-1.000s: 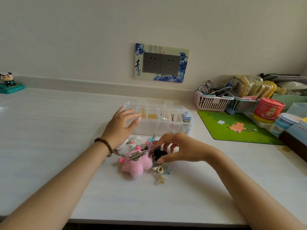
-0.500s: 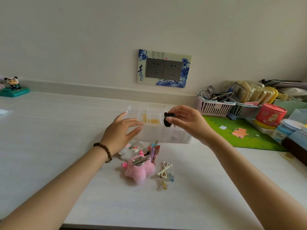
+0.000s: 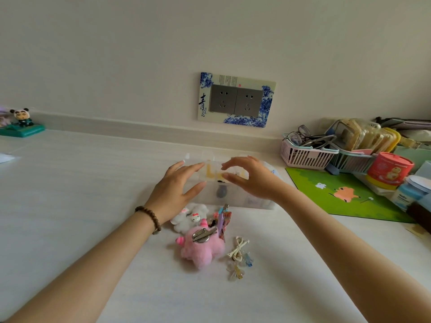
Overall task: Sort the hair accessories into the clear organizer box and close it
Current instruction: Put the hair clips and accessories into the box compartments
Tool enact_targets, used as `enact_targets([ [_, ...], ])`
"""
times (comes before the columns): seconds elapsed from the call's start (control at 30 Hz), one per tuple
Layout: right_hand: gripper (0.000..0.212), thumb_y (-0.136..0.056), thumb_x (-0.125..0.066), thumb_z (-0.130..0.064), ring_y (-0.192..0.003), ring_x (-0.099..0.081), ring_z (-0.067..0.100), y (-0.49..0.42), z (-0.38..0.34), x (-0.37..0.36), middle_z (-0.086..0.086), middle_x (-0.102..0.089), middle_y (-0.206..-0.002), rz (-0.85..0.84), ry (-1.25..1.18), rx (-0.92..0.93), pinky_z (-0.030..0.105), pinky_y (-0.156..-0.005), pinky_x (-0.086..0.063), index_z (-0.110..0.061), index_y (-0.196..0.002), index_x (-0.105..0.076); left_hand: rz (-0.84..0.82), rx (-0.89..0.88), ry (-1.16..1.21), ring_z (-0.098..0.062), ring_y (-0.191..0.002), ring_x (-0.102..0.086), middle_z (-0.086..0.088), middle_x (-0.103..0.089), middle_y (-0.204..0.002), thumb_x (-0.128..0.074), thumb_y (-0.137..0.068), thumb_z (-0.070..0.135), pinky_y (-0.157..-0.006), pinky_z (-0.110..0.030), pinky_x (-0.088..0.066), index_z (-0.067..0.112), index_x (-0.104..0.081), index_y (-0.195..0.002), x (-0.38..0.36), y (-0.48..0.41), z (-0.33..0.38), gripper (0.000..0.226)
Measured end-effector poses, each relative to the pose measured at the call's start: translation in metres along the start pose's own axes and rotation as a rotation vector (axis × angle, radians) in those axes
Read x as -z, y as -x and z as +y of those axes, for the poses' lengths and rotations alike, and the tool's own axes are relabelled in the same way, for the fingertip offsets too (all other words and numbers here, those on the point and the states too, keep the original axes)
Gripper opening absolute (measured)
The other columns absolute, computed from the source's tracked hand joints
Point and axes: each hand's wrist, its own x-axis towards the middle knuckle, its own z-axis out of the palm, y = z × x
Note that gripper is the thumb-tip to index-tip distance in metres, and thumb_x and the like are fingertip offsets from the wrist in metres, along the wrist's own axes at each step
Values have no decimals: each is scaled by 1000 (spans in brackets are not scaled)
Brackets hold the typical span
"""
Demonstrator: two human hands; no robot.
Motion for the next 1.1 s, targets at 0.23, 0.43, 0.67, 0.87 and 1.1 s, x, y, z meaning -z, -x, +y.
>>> enact_targets([
  [0.23,26,-80,-68,-35,-104,-59,3,49,-38,-1,-11,-67,-108,-163,-346,87,21,-94,-43,-23,-104,-66,31,1,101,-7,-134,-27,7,-36,-145,-34,-88,55,-107,-23,-20,27,-32,-139,5,0,-3,58],
  [0.43,37,-75,-75,-33,-93,-59,3,65,-52,-22,-12,-64,-107,-296,-342,82,15,-81,-45,-28,-110,-62,13,84,279,-5,-134,-29,9,-34,-147,-31,-86,55,-110,-24,-22,28,-32,-139,9,4,-7,59],
  [0.67,52,-68,-78,-43,-97,-47,5,67,-58,-28,-10,-48,-109,-355,-225,96,24,-89,-46,-32,-114,-58,52,123,368,-3,-132,-34,7,-40,-144,-33,-88,53,-112,-28,-25,26,-38,-136,14,4,-14,55],
  [0.87,51,-67,-81,-35,-83,-56,10,74,-65,-24,-9,-59,-99,-342,-300,27,26,-76,-50,-33,-109,-53,50,109,366,-3,-129,-36,3,-44,-142,-32,-94,41,-108,-20,-24,15,-47,-131,13,4,-11,47],
  [1.1,47,-72,-78,-12,-89,-66,22,68,-69,-24,6,-55,-112,-252,-584,56,42,-73,-58,-22,-109,-52,44,111,367,-5,-130,-35,3,-44,-141,-29,-96,38,-106,-19,-24,16,-47,-131,14,5,-11,45],
])
